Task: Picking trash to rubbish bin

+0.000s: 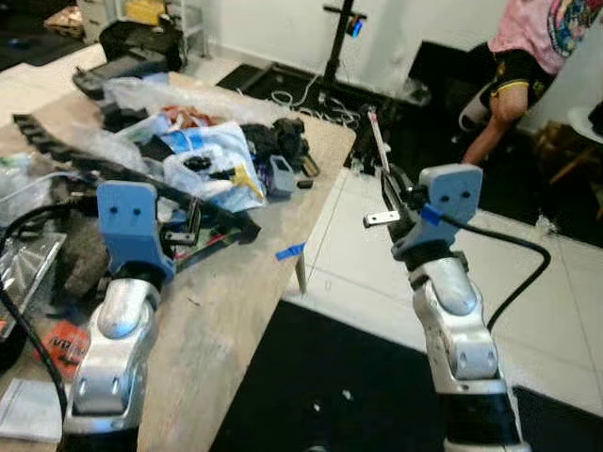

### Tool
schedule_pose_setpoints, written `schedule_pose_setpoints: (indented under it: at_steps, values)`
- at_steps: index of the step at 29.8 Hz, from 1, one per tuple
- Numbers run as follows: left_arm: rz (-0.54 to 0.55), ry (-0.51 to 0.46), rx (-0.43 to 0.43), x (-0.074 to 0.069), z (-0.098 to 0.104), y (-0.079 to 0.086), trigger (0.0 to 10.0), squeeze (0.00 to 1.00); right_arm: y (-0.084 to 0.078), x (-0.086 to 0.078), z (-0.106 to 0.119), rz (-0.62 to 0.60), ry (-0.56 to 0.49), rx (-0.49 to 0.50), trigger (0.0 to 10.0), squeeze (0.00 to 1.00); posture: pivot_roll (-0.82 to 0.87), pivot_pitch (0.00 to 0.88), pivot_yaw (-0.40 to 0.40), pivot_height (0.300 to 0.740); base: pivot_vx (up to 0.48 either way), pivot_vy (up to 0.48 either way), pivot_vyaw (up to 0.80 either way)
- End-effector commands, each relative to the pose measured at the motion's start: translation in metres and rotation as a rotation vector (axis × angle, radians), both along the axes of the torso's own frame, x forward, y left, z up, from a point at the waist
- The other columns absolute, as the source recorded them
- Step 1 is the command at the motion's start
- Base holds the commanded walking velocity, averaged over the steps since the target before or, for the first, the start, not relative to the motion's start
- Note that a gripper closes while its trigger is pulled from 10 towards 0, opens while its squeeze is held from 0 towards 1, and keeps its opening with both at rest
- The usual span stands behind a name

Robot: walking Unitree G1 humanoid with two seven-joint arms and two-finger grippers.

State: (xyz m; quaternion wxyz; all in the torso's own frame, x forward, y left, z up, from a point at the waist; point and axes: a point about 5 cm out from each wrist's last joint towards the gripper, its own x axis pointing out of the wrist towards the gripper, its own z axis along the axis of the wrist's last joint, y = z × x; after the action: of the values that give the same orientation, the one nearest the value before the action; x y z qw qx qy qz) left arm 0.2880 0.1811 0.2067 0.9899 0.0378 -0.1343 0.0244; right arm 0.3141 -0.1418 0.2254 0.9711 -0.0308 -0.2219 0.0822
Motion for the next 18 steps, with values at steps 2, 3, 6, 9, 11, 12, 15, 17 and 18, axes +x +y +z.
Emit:
schedule_pose_setpoints:
  at_steps: [2, 3, 6, 9, 11, 12, 15, 17, 18]
  values:
    - [-0.012, -0.001, 0.003, -0.0001, -0.0006, -0.0023, 10.0, 0.00, -0.0033, -0.0001, 0.0007, -0.007, -0.002, 0.015, 10.0, 0.00, 0.00, 0.130, -0.084, 0.740, 0.000, 0.000, -0.53]
    - [-0.011, -0.002, 0.004, -0.0001, -0.0007, -0.0019, 10.0, 0.00, -0.0029, 0.0000, 0.0009, -0.006, -0.003, 0.015, 10.0, 0.00, 0.00, 0.130, -0.084, 0.740, 0.000, 0.000, -0.52]
    - [-0.009, -0.003, 0.002, -0.0007, -0.0009, -0.0015, 10.0, 0.00, -0.0023, 0.0002, 0.0011, -0.001, -0.004, 0.013, 10.0, 0.00, 0.00, 0.124, -0.087, 0.740, 0.000, 0.000, -0.52]
    - [-0.009, -0.004, 0.002, -0.0014, -0.0010, -0.0016, 10.0, 0.00, -0.0022, 0.0003, 0.0014, 0.002, -0.005, 0.011, 10.0, 0.00, 0.00, 0.124, -0.089, 0.740, 0.000, 0.000, -0.52]
    - [-0.007, -0.003, 0.000, -0.0016, -0.0015, -0.0014, 10.0, 0.00, -0.0023, 0.0009, 0.0019, 0.002, -0.005, 0.010, 10.0, 0.00, 0.00, 0.127, -0.090, 0.740, 0.000, 0.000, -0.52]
    - [-0.006, -0.003, 0.000, -0.0016, -0.0017, -0.0016, 10.0, 0.00, -0.0022, 0.0011, 0.0021, 0.003, -0.006, 0.009, 10.0, 0.00, 0.00, 0.126, -0.089, 0.740, 0.000, 0.000, -0.52]
    - [-0.007, -0.004, -0.001, -0.0017, -0.0017, -0.0020, 10.0, 0.00, -0.0019, 0.0012, 0.0025, 0.005, -0.007, 0.008, 10.0, 0.00, 0.00, 0.123, -0.089, 0.740, 0.000, 0.000, -0.52]
    - [-0.008, -0.005, -0.001, -0.0016, -0.0018, -0.0020, 10.0, 0.00, -0.0018, 0.0013, 0.0026, 0.006, -0.008, 0.007, 10.0, 0.00, 0.00, 0.123, -0.089, 0.740, 0.000, 0.000, -0.52]
    - [-0.007, -0.005, -0.002, -0.0017, -0.0021, -0.0018, 10.0, 0.00, -0.0016, 0.0011, 0.0026, 0.006, -0.008, 0.007, 10.0, 0.00, -0.01, 0.123, -0.091, 0.740, 0.000, 0.000, -0.52]
